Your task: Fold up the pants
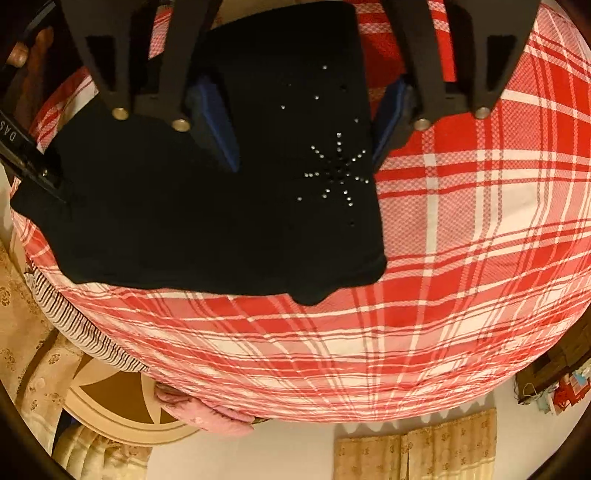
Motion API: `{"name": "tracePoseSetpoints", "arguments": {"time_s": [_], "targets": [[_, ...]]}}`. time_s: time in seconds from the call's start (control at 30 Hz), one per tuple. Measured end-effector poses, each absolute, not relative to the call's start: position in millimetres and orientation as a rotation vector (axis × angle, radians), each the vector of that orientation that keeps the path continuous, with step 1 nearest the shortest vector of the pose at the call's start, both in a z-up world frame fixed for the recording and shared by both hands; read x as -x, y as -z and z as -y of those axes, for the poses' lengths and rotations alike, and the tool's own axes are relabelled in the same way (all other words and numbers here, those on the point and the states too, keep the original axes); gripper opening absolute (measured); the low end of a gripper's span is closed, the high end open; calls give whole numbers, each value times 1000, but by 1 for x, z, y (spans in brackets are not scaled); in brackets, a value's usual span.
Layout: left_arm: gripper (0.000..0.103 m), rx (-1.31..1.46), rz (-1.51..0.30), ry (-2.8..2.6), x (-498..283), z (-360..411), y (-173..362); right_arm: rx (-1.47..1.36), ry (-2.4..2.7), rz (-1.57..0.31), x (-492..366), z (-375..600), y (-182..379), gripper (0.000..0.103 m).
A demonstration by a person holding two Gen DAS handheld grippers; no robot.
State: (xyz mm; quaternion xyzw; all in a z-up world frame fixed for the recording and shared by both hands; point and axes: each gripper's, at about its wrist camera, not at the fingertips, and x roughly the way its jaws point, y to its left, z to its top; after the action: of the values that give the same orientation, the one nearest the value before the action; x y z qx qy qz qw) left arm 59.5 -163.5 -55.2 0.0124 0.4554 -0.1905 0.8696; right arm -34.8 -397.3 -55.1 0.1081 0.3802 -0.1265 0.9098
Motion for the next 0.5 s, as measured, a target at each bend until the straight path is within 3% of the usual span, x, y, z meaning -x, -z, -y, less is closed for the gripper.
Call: {"name": "tracePoseSetpoints", "arguments": {"time_s": [0.03,0.07,0.13,0.5], "targets": [[57,-15,-952,393,-60,161,54,-197,270,-783,34,394,54,48],[38,3,-952,405,-61,159,52,-176,274,-783,33,391,54,46],[25,39,-959,428,-62,156,49,-112,287,-779,31,380,51,40],[21,-39,-816,396,-48,149,15,-93,244,-682,38,349,7,37]]}}
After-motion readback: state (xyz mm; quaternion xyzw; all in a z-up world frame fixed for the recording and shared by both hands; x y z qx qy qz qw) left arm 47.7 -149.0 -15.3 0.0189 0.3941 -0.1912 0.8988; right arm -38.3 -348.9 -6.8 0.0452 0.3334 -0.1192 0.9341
